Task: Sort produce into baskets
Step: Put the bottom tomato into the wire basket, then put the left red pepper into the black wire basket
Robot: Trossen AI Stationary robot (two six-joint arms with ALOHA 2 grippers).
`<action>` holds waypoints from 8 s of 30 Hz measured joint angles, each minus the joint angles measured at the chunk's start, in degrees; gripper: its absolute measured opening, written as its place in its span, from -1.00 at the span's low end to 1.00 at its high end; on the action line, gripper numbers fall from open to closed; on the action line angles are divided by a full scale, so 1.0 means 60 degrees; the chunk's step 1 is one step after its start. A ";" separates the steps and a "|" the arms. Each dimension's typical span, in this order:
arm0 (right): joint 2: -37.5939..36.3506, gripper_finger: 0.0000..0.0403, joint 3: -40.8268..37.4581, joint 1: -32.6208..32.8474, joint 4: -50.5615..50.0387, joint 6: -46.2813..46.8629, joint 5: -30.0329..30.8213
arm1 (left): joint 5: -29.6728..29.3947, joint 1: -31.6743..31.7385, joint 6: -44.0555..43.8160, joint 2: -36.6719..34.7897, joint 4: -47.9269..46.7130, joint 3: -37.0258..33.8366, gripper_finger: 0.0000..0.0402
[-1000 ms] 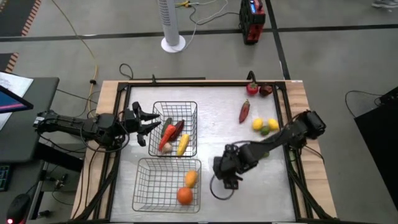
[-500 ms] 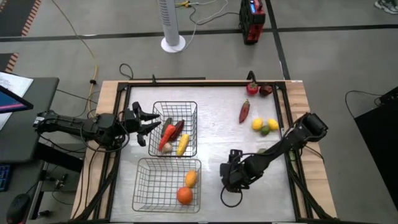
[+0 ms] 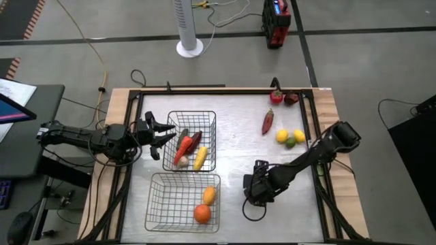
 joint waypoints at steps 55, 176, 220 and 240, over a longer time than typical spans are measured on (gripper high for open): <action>0.1231 0.79 0.1537 0.0394 0.0237 0.0956 0.0757 | 0.0000 0.0000 -0.0028 0.0000 0.0017 -0.0002 -0.32; -0.3685 0.66 -0.2586 -0.7556 -0.0979 -0.0858 0.1710 | -0.0023 0.0003 -0.0142 0.0000 0.0034 -0.0002 -0.32; -0.2142 0.47 -0.3016 -1.0449 0.1793 -0.1928 -0.0876 | 0.0189 0.0003 -0.0259 0.0000 -0.0228 -0.0002 -0.32; -0.2993 -0.04 -0.2557 -0.8943 0.2098 -0.2724 -0.1627 | 0.0172 0.0003 -0.0177 0.0000 -0.0232 -0.0002 -0.32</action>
